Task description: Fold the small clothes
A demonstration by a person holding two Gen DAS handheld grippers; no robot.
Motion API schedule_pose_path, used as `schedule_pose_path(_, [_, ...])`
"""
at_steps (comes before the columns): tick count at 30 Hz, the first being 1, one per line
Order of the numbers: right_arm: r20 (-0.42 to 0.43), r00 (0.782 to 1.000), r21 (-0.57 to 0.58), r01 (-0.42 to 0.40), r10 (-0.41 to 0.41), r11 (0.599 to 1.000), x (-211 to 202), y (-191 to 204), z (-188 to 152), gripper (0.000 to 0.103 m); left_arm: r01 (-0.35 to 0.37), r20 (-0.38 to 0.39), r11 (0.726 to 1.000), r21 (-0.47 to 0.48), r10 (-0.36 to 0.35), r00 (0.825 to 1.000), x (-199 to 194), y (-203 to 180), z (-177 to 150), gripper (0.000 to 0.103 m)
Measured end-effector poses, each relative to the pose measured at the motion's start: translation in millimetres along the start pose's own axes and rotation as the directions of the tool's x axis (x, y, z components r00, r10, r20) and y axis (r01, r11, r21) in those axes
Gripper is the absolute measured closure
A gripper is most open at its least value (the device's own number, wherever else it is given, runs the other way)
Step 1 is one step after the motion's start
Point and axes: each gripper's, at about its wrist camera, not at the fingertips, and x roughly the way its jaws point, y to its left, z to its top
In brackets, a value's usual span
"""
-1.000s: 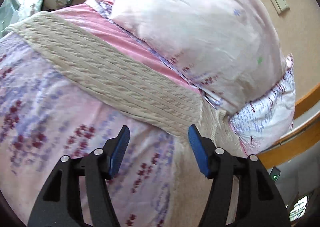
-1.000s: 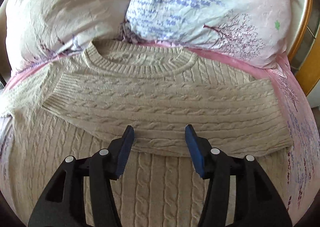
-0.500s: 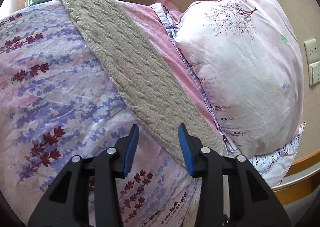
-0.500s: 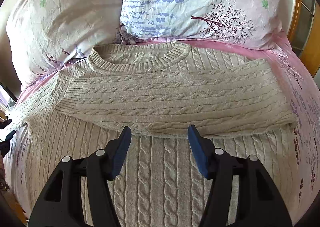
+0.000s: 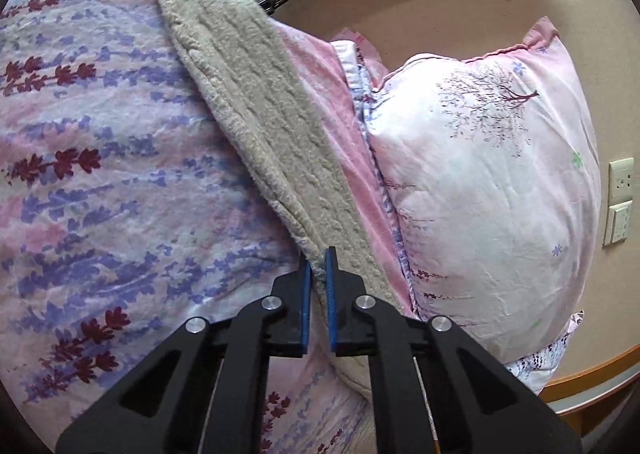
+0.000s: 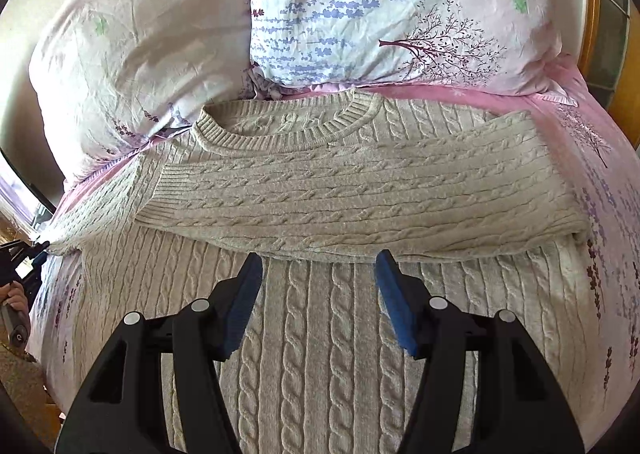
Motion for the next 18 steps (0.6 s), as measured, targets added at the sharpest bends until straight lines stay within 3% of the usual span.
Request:
schedule_pose_path(3, [0.019,1.000,0.012,-0.009,0.009,1.000,-7.0,-5.6,-0.3,0.040,0.089,0.002,0.995,0.052,-0.089,0.996,-5.7,-30.6,-12.2,0.098])
schedule_pose_path(6, [0.033,0.999,0.028,-0.015,0.014,0.999,-12.8,-12.5,-1.0,0.040,0.211,-0.060,0.970,0.123,-0.205,0.977,-5.4,-72.2,-38.7,0.098])
schedule_pose_path(8, [0.037,0.999,0.039,-0.017,0.016,0.999,-15.0,-16.8,-2.0,0.040,0.297,-0.127,0.939,0.174,-0.277,0.952,-0.4,-102.0,-67.9,0.098])
schedule_pose_path(11, [0.036,0.999,0.053,-0.015,0.013,0.998,-16.8,-22.9,-4.7,0.040,0.407,-0.252,0.890,0.206,-0.354,0.901,19.5,-138.1,-120.9,0.098])
schedule_pose_path(14, [0.031,0.999,0.066,-0.012,0.010,0.998,-17.4,-28.7,-7.6,0.040,0.446,-0.382,0.865,0.230,-0.341,0.859,50.7,-156.1,-180.3,0.097])
schedule_pose_path(18, [0.021,1.000,0.079,-0.002,0.000,0.997,-16.8,-36.4,-10.4,0.040,0.360,-0.505,0.905,0.228,-0.207,0.838,100.0,-145.2,-235.4,0.096])
